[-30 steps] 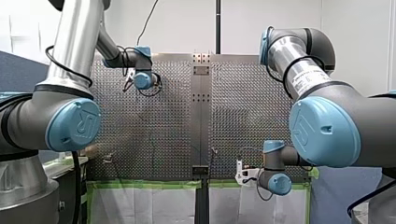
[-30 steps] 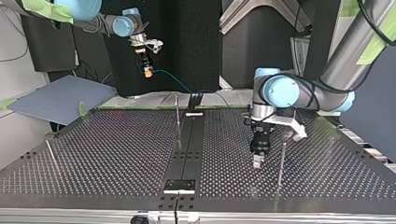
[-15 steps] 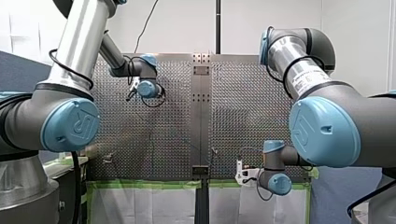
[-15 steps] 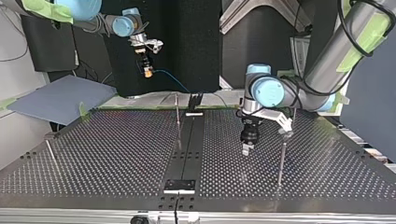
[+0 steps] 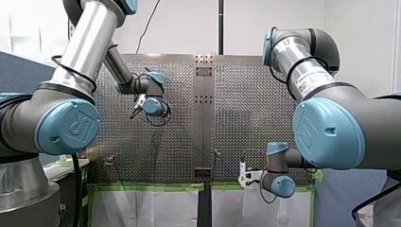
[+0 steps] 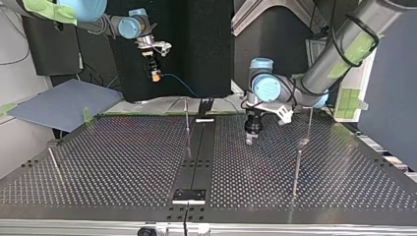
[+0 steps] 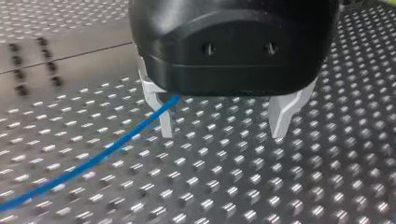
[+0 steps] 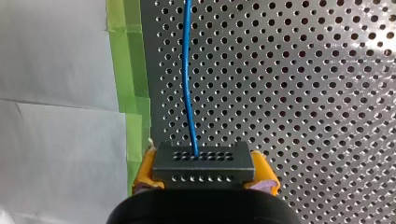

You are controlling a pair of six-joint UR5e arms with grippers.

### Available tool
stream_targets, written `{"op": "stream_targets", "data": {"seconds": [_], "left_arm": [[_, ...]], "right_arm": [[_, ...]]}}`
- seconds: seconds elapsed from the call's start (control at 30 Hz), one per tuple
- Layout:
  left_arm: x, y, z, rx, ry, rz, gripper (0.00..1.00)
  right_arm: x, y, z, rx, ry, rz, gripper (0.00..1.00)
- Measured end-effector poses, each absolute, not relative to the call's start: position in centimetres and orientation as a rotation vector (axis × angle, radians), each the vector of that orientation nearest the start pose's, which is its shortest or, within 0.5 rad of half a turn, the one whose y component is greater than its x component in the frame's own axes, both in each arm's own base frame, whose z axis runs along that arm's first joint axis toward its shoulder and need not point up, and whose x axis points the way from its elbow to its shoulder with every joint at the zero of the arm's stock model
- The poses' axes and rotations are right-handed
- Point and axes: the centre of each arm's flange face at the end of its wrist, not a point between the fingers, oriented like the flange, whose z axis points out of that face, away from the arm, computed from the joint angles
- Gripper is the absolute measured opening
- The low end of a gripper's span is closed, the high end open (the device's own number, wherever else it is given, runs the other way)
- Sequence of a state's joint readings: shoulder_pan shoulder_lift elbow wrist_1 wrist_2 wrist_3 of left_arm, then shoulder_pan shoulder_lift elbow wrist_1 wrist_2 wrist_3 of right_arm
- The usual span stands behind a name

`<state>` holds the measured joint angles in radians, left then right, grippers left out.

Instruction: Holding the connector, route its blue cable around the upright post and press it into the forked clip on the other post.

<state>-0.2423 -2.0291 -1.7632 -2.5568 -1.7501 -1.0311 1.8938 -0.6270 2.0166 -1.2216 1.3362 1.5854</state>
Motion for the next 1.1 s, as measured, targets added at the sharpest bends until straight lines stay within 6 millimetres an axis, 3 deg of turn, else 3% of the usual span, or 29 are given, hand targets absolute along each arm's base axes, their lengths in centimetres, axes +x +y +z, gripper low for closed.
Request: {"op": "stream_targets", "data": {"seconds": [0.27,0.93,1.1], "left_arm": [[54.3,-26.2,16.1,0.533,1.631,0.36,0.97],[50.4,-28.2,12.8,0.575,1.69,0.294,0.97],[49.8,-28.9,11.0,0.588,1.707,0.284,0.97]], "right_arm": [[30.5,-41.9,-8.8,1.745,-1.03,1.527,0.0],[30.8,-41.9,-8.9,1.76,-1.029,1.521,0.0],[31.0,-41.8,-8.9,1.763,-1.023,1.524,0.0]]}}
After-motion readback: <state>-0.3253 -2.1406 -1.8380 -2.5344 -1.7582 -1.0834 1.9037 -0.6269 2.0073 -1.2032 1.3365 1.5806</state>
